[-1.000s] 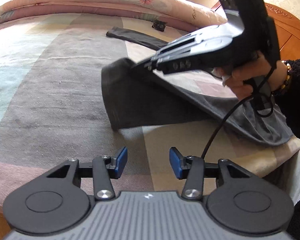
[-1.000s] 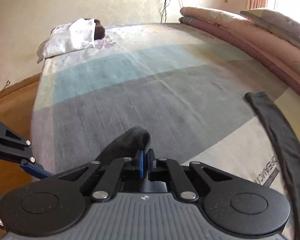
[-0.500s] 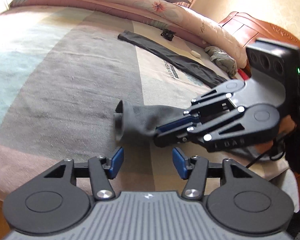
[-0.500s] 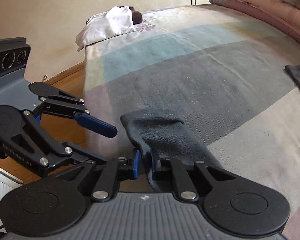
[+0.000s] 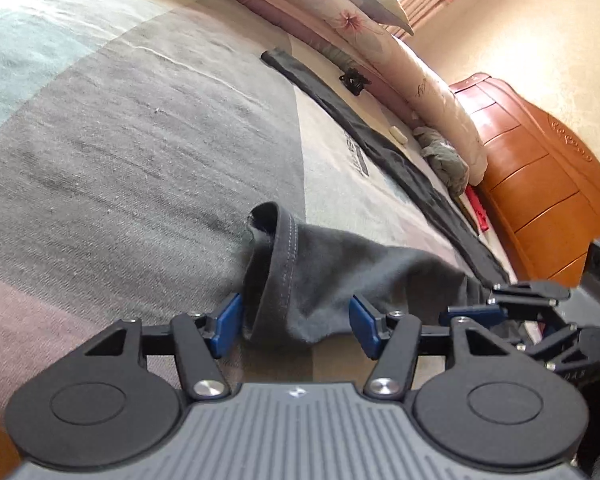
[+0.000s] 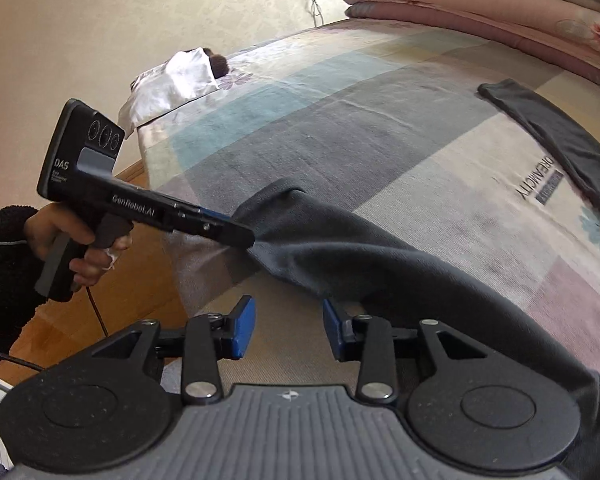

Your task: Fold clothes

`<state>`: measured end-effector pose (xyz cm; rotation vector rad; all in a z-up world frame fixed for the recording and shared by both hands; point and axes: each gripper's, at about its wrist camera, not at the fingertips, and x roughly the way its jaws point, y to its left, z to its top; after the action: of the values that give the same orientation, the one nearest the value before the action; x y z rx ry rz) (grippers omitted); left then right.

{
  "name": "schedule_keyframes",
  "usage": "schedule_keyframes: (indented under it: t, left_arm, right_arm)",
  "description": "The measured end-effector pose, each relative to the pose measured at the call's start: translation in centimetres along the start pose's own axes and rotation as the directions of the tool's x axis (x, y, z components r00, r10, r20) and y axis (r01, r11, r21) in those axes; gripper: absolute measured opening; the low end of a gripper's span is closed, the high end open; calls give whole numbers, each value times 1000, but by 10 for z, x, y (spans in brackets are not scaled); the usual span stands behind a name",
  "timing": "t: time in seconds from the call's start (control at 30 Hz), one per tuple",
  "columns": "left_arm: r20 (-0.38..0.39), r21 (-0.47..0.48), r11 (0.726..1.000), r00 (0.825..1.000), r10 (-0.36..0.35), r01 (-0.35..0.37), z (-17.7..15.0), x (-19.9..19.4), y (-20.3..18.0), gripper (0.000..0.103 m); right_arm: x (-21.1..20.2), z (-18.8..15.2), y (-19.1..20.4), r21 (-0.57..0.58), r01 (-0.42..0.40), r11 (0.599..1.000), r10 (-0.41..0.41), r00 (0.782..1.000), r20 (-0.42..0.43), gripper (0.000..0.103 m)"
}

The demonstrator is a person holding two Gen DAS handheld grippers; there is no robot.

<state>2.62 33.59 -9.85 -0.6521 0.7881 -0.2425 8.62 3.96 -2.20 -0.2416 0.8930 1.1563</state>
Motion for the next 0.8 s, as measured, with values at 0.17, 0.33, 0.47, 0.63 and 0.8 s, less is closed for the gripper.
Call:
schedule_keyframes:
  t: [0.17, 0.33, 0.47, 0.63, 0.8]
  left_arm:
    - [3, -121, 984, 991, -132, 131, 22, 27, 21, 59]
    - [-2, 1, 1000, 1000, -4, 4, 24, 36, 2, 18]
    - [60, 84, 995, 997, 52, -57, 21, 22, -14, 9]
    - [133, 115, 989, 988, 78, -93, 37, -2, -26, 8]
    - [111, 109, 986, 987, 113, -125, 45, 5, -22, 8]
  right_arm:
    - [-12, -18, -14, 125, 9, 992, -14, 999, 46, 44]
    - [-25, -39, -28, 197, 55, 979, -67, 996, 55, 44]
    - [-35, -56, -35, 216, 115, 970, -129, 990, 55, 45]
    - [-35, -76, -21, 21, 320, 947, -321, 947, 35, 45]
    - [-19, -91, -4, -232, 407, 884, -419, 908, -3, 44]
